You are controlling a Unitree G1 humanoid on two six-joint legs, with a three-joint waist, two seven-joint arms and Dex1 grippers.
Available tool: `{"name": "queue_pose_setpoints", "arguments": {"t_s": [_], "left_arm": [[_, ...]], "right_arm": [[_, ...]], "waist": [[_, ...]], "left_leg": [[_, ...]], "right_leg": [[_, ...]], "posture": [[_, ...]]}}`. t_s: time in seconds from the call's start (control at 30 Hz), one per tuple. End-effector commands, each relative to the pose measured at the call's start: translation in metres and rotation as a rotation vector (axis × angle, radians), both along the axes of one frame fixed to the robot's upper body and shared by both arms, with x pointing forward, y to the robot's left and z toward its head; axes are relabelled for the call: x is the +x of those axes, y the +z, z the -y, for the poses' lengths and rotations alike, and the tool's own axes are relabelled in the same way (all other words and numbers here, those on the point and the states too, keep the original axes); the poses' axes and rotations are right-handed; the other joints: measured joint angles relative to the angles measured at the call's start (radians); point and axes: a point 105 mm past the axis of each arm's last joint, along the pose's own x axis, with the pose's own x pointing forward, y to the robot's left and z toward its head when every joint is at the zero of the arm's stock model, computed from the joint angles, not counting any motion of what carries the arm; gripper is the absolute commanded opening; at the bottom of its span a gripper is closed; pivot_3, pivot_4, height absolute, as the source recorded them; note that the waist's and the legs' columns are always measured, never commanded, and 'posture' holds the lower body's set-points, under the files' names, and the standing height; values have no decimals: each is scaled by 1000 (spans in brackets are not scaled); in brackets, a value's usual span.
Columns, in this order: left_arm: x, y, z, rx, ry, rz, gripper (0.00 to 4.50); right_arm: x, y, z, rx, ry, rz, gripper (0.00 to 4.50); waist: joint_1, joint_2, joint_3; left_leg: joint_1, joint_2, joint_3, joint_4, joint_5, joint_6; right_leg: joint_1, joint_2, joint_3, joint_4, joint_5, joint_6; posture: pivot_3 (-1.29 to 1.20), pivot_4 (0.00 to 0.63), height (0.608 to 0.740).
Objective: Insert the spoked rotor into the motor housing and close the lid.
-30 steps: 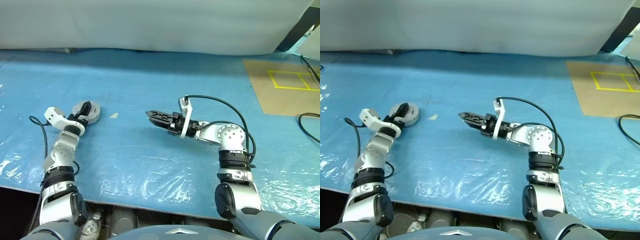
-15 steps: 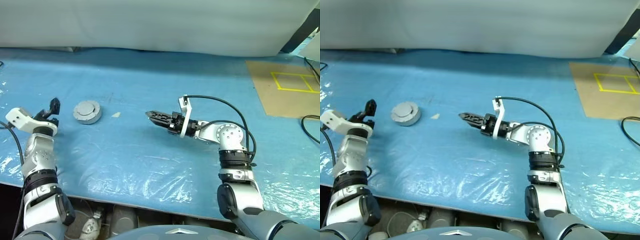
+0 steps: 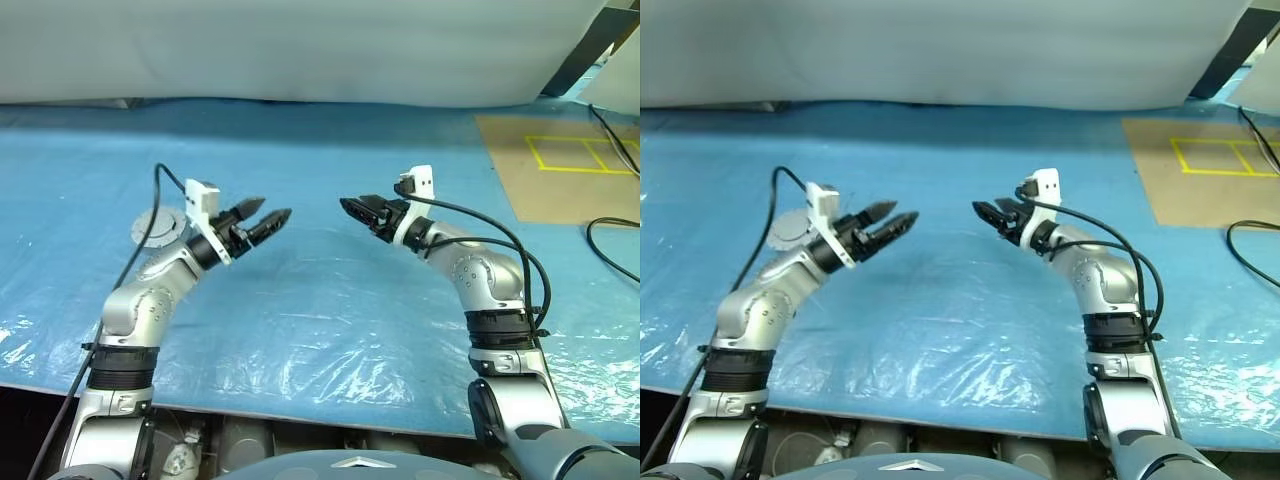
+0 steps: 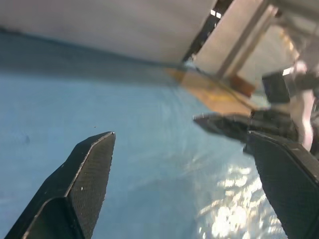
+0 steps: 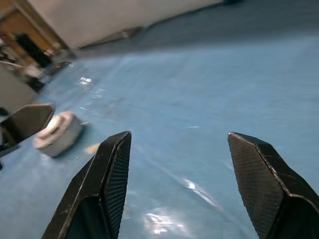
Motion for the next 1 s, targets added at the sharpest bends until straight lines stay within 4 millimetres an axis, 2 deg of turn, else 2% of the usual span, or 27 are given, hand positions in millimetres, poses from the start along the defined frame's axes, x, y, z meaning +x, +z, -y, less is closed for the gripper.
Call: {"name": "queue_pose_setpoints", "arguments": {"t_s": [0.03,0.23,0.5,0.63,0.73,0.87,1.0], "left_arm": [[5,-7,-2,82,4,55,4466],[16,-3,0,63,46,104,4466],[12,-2,7,49,38,115,4466],[13,1,5,31,49,112,4466],[14,0,4,50,52,119,4466],[13,3,6,43,43,118,4466],[15,6,5,48,43,124,4466]], "right_arm": [[5,4,8,-234,-110,174,3196],[10,-1,19,-328,-233,216,3196],[19,-2,33,-371,-313,218,3196],[22,1,32,-376,-343,236,3196],[19,9,29,-453,-364,335,3196],[21,5,29,-370,-373,282,3196],[18,2,29,-367,-391,272,3196]], "waist": [[2,0,0],[2,0,0],[0,0,0],[0,0,0],[1,0,0],[0,0,0],[0,0,0]], "left_leg": [[-1,0,0,0,0,0],[-1,-1,-1,1,0,0],[0,-1,-1,1,0,0],[0,-1,-1,1,0,0],[0,-1,-1,1,0,0],[0,-1,-1,1,0,0],[0,-1,-1,1,0,0]], "right_leg": [[0,0,0,0,0,0],[0,-1,0,0,0,0],[1,-1,0,1,0,0],[1,-1,0,1,0,0],[1,-1,0,1,0,0],[1,-1,0,1,0,0],[1,-1,0,1,0,0]], "posture": [[0,150,740],[0,150,740],[0,150,740],[0,150,740],[0,150,740],[0,150,740],[0,150,740]]}}
